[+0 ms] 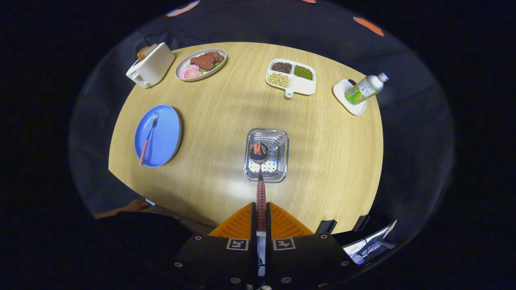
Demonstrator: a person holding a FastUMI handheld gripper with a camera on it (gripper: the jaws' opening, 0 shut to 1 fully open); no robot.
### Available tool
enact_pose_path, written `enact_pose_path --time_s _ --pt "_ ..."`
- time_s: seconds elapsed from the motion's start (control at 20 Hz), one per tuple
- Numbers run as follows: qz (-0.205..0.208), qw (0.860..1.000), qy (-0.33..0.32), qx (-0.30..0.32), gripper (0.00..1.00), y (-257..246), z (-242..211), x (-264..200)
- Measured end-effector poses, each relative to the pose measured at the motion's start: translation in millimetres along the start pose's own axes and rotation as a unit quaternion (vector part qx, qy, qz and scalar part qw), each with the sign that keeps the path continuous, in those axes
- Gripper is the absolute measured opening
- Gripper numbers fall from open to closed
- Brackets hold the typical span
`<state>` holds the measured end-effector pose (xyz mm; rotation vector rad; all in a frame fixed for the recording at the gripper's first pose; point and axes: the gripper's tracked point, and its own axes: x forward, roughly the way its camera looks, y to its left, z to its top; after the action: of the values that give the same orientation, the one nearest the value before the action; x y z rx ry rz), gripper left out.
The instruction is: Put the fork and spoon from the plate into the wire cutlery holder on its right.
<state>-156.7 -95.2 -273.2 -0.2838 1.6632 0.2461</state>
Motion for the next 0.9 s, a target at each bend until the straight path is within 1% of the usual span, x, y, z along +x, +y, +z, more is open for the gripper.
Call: enact_pose_path --time_s 0.1,0.2,0.3,0.5,0.7,0.9 --pt "0.000 1.000 0.012 -0.006 0.08 -1.8 3.3 5.6" --pt "-0.011 1.000 0.015 -0.007 0.08 -10.2 8.5 15.3" --pt "-0.014 1.000 0.017 0.009 0.08 -13.1 14.5 22.0" --pt "-0.006 0.999 0.009 0.039 0.09 -11.4 21.5 29.2" --pt "-0.014 0.999 -0.002 0.041 0.11 -12.9 19.0 29.7" --pt "-0.019 0.999 0.004 0.046 0.12 -9.6 4.8 30.3"
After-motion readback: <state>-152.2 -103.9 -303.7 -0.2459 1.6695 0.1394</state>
